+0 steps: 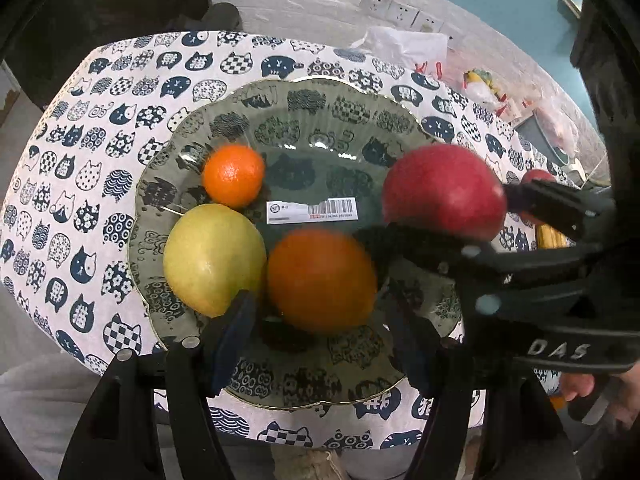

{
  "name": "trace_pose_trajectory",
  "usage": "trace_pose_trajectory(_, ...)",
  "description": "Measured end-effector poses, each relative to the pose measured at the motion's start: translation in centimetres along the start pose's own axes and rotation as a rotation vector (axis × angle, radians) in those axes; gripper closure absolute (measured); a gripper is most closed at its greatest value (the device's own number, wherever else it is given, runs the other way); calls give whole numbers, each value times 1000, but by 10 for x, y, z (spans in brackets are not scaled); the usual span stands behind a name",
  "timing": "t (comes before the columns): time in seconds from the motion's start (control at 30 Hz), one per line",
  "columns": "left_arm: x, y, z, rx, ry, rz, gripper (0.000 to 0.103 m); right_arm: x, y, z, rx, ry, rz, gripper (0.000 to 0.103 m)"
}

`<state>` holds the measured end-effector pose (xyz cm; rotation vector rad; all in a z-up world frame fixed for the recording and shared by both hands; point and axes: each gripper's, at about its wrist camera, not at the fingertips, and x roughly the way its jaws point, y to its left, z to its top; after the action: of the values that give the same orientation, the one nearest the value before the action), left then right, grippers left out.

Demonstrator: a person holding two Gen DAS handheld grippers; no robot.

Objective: Organize fruits
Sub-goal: 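Release the orange onto the plate with the left gripper while the right gripper lowers and releases the apple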

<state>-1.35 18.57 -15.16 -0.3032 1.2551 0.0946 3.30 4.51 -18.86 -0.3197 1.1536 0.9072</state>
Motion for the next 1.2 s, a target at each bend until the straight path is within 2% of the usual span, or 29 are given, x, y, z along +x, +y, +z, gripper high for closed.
trace_pose_trajectory(0.53,9,6,-4,-12,42,7,34,13,7,-2,-33,47,11,27)
trace_pose_trajectory(0.73,10,6,-4,-9,46,11,34,8,-6,0,41,36,75,29)
trace_pose_trajectory(1.2,3,2,-3,1,30,34,34,8,1,-1,-1,38,55,29)
